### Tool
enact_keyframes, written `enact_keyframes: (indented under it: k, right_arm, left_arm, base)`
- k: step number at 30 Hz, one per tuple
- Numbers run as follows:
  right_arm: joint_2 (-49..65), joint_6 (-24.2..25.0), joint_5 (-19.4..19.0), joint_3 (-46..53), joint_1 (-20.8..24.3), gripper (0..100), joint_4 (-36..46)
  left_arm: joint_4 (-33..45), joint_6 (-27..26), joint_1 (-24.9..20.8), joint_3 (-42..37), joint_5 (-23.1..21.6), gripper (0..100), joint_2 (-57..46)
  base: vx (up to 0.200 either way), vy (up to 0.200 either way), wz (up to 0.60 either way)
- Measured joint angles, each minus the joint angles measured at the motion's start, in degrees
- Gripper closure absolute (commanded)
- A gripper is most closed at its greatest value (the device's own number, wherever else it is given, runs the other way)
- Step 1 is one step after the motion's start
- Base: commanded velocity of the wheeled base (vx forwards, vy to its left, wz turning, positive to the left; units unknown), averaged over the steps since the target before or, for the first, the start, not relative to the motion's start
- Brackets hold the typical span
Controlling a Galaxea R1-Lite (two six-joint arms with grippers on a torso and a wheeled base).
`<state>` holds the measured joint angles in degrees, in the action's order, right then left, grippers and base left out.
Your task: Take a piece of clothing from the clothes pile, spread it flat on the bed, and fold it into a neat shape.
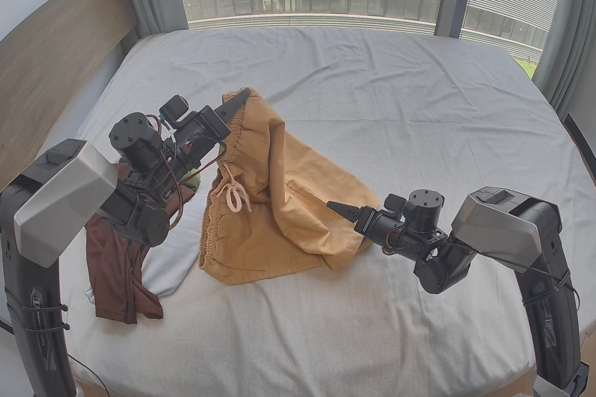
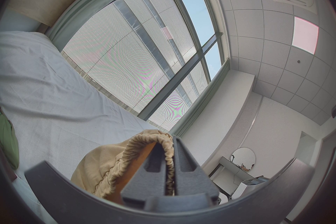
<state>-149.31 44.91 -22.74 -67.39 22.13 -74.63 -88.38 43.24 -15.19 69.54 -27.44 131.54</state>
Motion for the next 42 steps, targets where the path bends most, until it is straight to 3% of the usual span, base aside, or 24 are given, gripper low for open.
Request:
enact_keyframes:
  k: [22,34,42]
  right_arm:
    - [0.5,-0.1,0.2,1.9,-0.7,100,-2.5]
    - [16.8,-0.1,-0.3,11.9,-5.4,100,-5.4]
    - [26.4,-0.2,-0.4,13.1,-7.6,100,-0.5]
  left_arm:
    - [0.0,0.2,-0.3,0.1,0.0,100,-0.5]
    - [-0.2,0.2,-0.8,-0.5,-0.2,100,-3.2]
    - [-0.2,-0.4,-0.6,-2.3,-1.2,100,-5.7]
  base:
    - [0.0,0.0,0.0]
    - [0.0,0.0,0.0]
    - [0.0,0.0,0.0]
